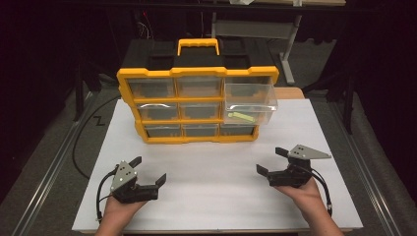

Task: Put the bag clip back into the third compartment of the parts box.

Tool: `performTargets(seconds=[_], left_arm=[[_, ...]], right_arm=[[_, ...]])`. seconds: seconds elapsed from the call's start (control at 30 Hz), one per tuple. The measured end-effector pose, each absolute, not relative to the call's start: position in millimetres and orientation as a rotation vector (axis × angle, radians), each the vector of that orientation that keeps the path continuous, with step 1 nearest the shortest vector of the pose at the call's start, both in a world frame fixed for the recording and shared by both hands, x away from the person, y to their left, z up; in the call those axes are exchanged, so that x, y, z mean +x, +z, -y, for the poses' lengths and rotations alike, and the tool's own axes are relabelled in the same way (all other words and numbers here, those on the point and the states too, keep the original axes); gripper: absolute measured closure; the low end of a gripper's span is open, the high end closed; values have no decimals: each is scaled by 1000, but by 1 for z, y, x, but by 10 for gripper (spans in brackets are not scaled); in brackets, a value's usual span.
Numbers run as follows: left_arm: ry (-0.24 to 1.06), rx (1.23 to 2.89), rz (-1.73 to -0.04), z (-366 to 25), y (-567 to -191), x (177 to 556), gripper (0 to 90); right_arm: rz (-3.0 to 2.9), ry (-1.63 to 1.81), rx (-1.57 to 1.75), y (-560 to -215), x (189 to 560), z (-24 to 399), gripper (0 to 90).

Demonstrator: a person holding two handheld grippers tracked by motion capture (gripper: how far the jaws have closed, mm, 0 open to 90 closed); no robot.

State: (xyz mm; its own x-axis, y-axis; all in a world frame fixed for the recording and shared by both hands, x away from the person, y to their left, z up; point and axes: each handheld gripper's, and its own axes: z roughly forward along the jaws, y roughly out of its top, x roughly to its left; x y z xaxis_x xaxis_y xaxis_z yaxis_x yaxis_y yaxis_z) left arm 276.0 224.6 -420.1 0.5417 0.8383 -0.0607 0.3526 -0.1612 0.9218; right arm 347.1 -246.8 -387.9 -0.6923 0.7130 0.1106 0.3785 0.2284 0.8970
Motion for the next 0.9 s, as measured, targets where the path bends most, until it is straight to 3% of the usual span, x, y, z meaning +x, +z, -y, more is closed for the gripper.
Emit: performTargets(seconds=[0.3,0.9], left_arm=[[594,1746,-1016,-223,-422,278,4],[583,1755,-1021,-223,-422,278,4]], right_arm=[[-2079,1513,1071,-412,331,275,0],[-2100,1440,1026,-417,332,269,0]])
